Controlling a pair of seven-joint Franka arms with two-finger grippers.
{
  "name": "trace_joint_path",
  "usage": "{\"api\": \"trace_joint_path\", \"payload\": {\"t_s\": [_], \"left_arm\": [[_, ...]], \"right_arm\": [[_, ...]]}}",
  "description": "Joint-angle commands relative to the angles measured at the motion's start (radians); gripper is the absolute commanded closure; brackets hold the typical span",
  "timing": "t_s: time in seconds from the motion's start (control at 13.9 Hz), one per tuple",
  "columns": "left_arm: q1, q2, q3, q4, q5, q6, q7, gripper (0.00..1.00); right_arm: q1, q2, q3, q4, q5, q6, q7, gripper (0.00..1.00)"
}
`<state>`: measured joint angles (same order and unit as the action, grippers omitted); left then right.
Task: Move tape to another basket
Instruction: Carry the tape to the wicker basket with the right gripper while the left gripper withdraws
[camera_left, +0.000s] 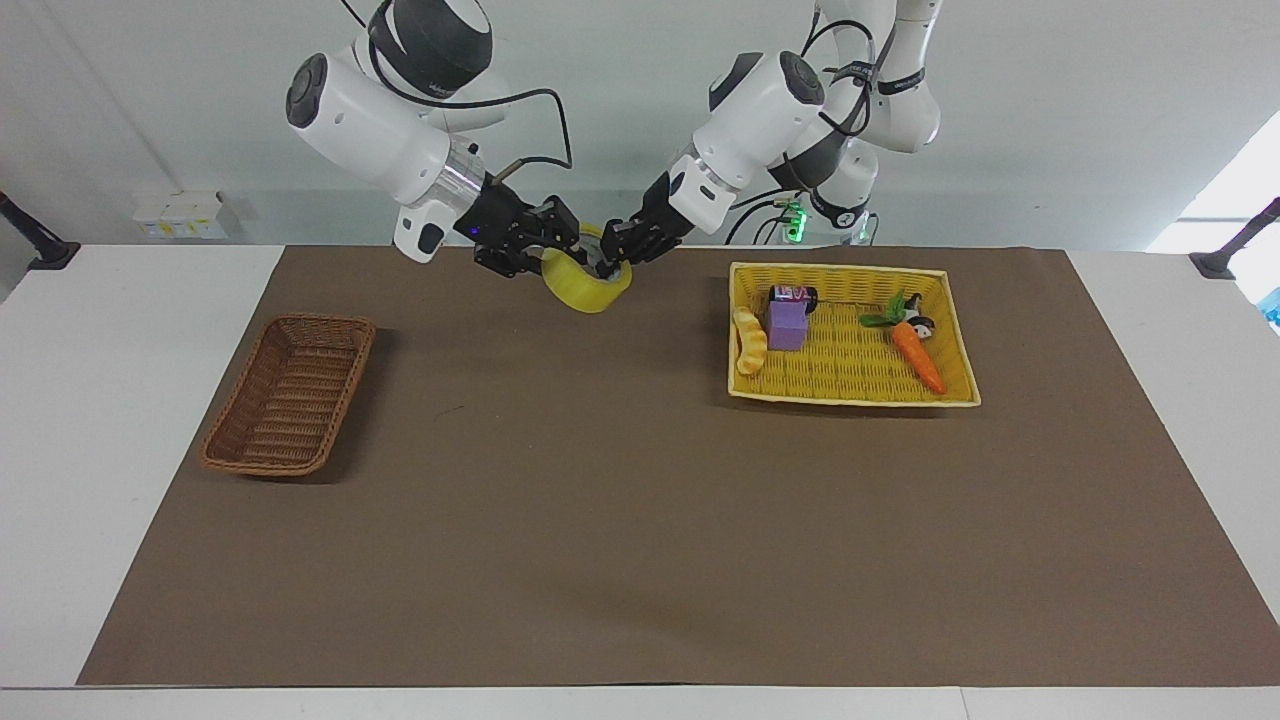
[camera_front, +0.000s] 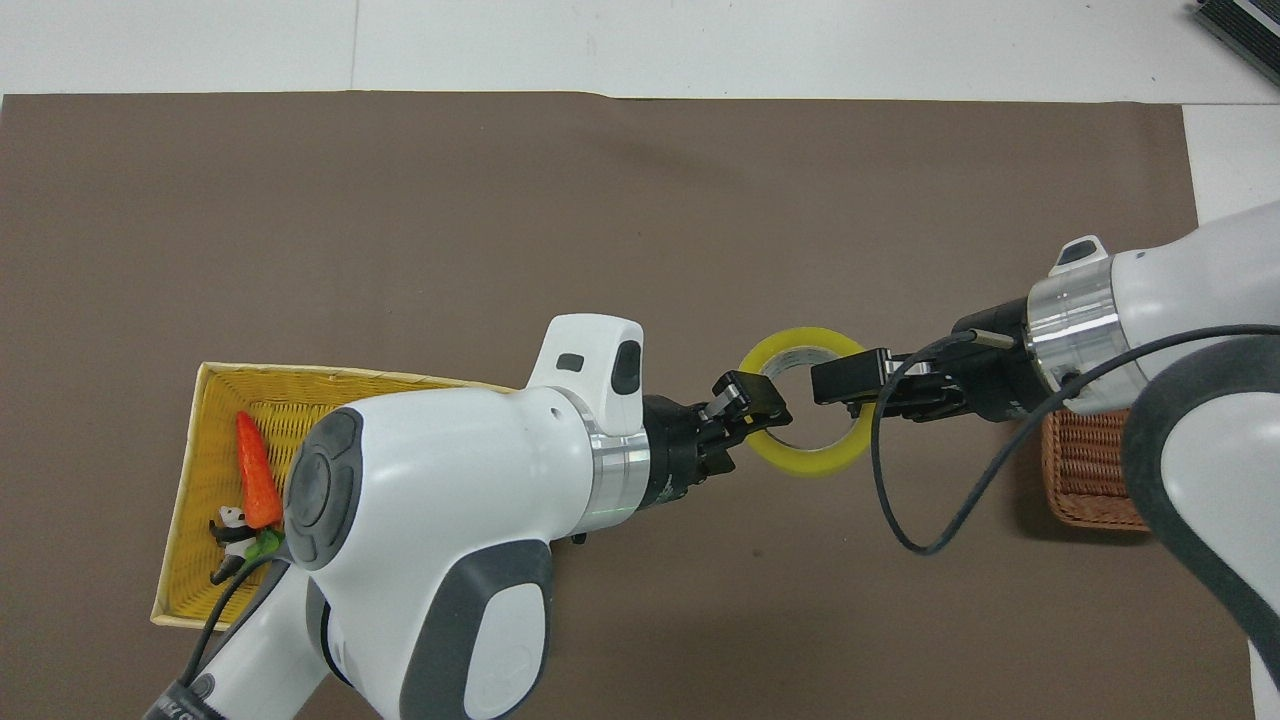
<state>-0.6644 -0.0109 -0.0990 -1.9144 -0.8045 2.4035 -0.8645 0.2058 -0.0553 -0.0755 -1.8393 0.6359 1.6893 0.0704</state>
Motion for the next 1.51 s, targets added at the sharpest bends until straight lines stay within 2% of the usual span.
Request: {"api": "trace_joint_path", "payload": {"t_s": [0.0, 0.22, 0.36, 0.43, 0.65, 0.86, 1.01, 1.23, 1.44], "left_arm": [[0.012, -0.070, 0.019, -0.067, -0.109, 0.067, -0.007, 0.00], [0.026, -0.078, 0.019, -0.083, -0.151, 0.095, -0.007, 0.00], [0.032, -0.075, 0.025, -0.081, -0.139, 0.075, -0.001, 0.00], [0.055, -0.078, 0.028, -0.086, -0.110, 0.027, -0.001, 0.00], [0.129, -0.077, 0.028, -0.078, 0.169, -0.131, -0.013, 0.00], [0.205, -0.070, 0.027, -0.060, 0.350, -0.245, 0.004, 0.00], [0.259, -0.066, 0.028, -0.045, 0.430, -0.314, 0.044, 0.00], [0.353, -0.037, 0.028, 0.024, 0.511, -0.458, 0.258, 0.00], [0.445, -0.034, 0.030, 0.051, 0.632, -0.523, 0.431, 0.00]], "right_arm": [[-0.121, 0.006, -0.010, 0.049, -0.028, -0.080, -0.072, 1.00], [-0.232, 0.006, -0.012, 0.048, -0.060, -0.117, -0.159, 1.00], [-0.310, 0.005, -0.012, 0.048, -0.143, -0.114, -0.213, 1.00], [-0.342, 0.005, -0.012, 0.048, -0.175, -0.096, -0.228, 1.00], [-0.403, 0.034, -0.012, 0.040, -0.283, -0.005, -0.236, 1.00], [-0.463, 0.159, -0.012, 0.040, -0.282, 0.100, -0.403, 1.00], [-0.502, 0.207, -0.012, 0.038, -0.292, 0.145, -0.487, 1.00], [-0.551, 0.294, -0.010, 0.037, -0.292, 0.233, -0.601, 1.00], [-0.559, 0.308, -0.012, 0.028, -0.292, 0.253, -0.615, 1.00]]}}
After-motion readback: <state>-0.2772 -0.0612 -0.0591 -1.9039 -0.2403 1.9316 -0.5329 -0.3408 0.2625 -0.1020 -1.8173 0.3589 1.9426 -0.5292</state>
